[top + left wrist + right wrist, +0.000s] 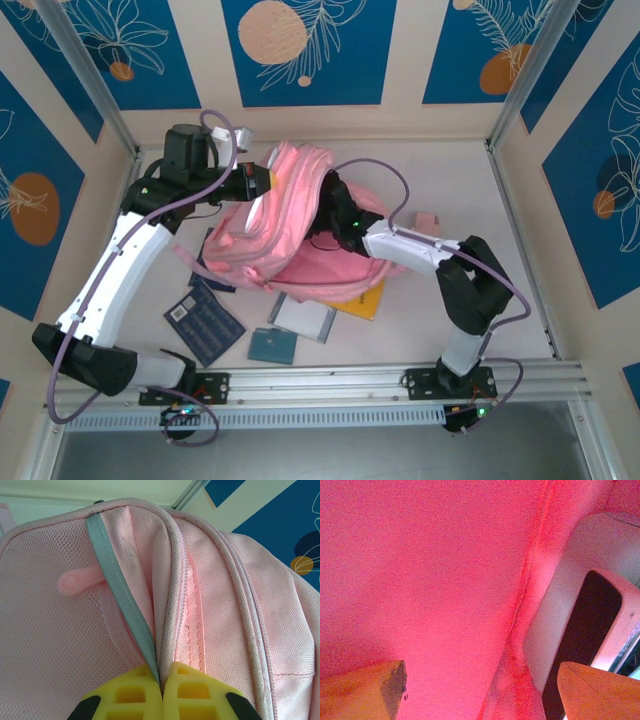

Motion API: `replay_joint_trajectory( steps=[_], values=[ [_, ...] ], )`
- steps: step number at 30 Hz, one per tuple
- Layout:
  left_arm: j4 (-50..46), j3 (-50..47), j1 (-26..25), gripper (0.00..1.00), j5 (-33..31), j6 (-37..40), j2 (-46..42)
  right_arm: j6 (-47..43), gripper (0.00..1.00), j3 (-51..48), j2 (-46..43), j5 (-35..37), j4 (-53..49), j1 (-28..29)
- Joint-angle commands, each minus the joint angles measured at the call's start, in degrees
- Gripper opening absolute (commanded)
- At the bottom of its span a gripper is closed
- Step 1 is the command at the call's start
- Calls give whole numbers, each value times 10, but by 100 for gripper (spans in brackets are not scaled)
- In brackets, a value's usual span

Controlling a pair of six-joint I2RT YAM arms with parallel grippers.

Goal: Pack the student bag
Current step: Place the pencil case in the student bag, then pick up the loose stationery from the middle-right of the table.

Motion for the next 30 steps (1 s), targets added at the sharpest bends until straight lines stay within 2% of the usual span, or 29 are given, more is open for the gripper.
replay_joint_trajectory(
  steps=[1, 7, 15, 21, 25, 28, 30],
  values=[
    [89, 28, 11, 0, 14, 11, -23, -75, 78, 5, -62, -5, -45, -1],
    [89, 2, 12, 0, -5, 11, -33, -152, 72, -29, -142, -6, -121, -12],
    [120, -62, 12, 0, 15, -13, -40, -243, 72, -125, -316, 42, -238, -54],
    [153, -110, 12, 0, 32, -28, -40, -322, 71, -140, -410, 109, -372, -99],
    [187, -136, 10, 0, 60, -27, -41, -332, 74, -131, -408, 184, -461, -170],
    [204, -152, 9, 0, 73, -22, -41, -335, 79, -113, -356, 208, -507, -234],
    [214, -162, 9, 0, 80, -17, -41, -350, 84, -99, -306, 224, -522, -255]
  ],
)
